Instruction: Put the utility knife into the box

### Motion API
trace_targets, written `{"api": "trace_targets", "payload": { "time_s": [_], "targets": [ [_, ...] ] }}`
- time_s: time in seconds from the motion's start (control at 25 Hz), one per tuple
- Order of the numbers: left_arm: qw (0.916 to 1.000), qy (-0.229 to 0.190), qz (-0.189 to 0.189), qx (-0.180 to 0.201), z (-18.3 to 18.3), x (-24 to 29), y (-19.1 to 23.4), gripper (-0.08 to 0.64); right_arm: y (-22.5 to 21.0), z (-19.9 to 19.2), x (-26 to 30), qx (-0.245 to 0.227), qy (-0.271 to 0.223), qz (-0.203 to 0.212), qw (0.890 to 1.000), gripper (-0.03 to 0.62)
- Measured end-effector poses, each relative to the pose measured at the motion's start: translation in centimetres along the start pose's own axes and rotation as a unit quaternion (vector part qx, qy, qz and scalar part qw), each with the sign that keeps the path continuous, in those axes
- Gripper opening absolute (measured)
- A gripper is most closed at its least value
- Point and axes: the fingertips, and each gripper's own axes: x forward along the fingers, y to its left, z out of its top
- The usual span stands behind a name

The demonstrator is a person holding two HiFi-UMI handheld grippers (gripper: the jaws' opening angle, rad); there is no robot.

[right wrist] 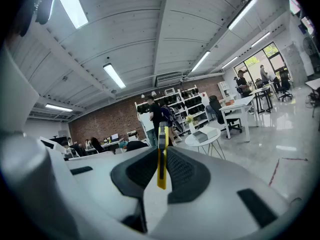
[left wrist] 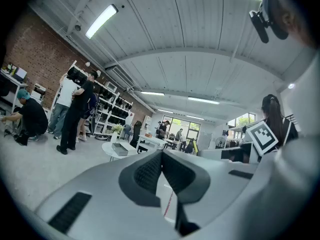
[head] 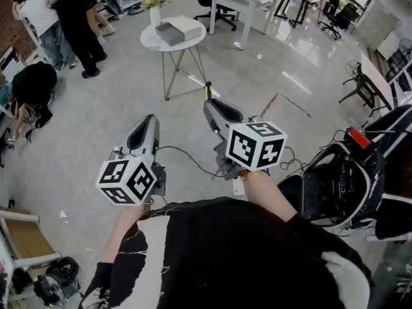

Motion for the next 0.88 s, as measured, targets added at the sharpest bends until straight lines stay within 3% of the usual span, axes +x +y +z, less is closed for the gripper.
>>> {"api": "trace_targets", "payload": {
  "time_s": [0.44,0.88],
  "targets": [
    [0.9998,0.002,-0.017,-0.011,-0.8,1.0,2.5,0.011,-0.3,-1.4,2.7,0.007,-0.007,-0.010,1.000,0.058],
    [0.9991,0.035,0.000,-0.023,-4.8,2.4,6.9,0.011,-1.9,-5.2,6.6,0.032,0.021,-0.019,0.999,0.058]
  ]
}}
